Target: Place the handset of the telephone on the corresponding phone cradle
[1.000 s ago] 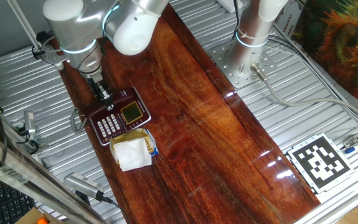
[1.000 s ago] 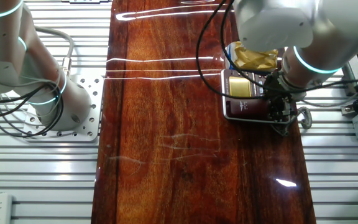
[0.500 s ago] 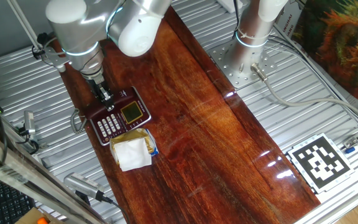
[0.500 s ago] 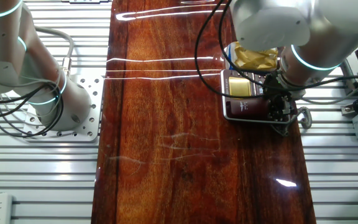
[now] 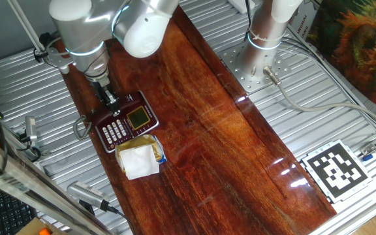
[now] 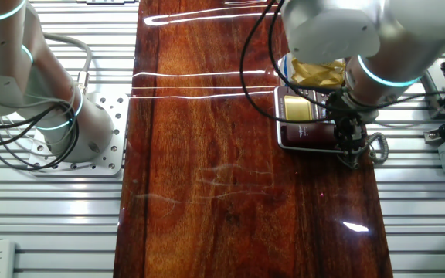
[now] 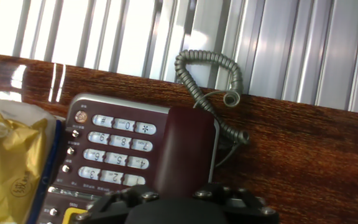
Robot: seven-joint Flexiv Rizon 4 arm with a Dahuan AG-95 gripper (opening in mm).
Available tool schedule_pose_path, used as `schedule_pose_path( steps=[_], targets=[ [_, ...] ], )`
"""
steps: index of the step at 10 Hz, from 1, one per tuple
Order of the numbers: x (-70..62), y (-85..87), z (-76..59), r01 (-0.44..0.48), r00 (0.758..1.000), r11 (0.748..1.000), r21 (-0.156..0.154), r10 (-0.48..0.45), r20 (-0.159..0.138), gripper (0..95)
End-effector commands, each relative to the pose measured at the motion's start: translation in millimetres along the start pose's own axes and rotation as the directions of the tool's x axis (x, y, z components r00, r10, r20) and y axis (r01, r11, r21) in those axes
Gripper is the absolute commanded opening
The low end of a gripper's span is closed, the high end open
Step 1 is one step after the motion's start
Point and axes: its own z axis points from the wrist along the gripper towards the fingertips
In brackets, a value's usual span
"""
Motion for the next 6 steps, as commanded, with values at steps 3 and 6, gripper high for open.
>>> schedule_pose_path(
  steps=[3,6],
  targets=[
    [0.2,-0.5,-0.6,-0.015,1.000,1.000,-0.007,0.015,-0.009,76.0],
    [0.1,-0.5,-2.3,-0.093,0.994,0.995,-0.035,0.091,-0.061,76.0]
  ],
)
